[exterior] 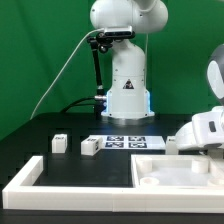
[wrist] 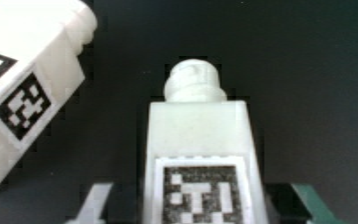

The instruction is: Assemble one leg

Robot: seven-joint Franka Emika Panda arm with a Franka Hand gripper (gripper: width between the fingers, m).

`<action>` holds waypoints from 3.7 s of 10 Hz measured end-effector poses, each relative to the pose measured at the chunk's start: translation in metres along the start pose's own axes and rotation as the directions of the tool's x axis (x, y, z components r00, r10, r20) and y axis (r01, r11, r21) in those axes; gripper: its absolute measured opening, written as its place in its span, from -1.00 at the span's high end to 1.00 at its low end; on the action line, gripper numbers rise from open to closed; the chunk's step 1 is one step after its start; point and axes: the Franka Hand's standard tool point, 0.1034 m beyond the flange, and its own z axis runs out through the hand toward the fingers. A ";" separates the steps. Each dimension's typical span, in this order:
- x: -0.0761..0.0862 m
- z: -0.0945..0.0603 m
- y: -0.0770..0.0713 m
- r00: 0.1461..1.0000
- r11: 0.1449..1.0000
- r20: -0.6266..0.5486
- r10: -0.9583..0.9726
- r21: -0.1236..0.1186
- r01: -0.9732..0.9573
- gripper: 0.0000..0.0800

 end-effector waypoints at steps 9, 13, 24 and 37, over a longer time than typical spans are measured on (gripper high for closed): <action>-0.051 -0.053 0.023 0.999 1.000 0.052 -0.004 0.006 0.004 0.28; -0.031 -0.060 0.018 0.992 1.000 -0.125 0.000 0.019 0.002 0.28; -0.019 -0.118 0.057 0.489 0.994 -0.867 -0.100 -0.064 0.089 0.27; 0.029 -0.204 0.079 0.194 0.979 -0.961 -0.195 -0.180 0.091 0.27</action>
Offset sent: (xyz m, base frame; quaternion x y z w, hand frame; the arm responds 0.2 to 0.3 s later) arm 0.0000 0.0000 0.0000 0.0000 0.0000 0.0000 1.0000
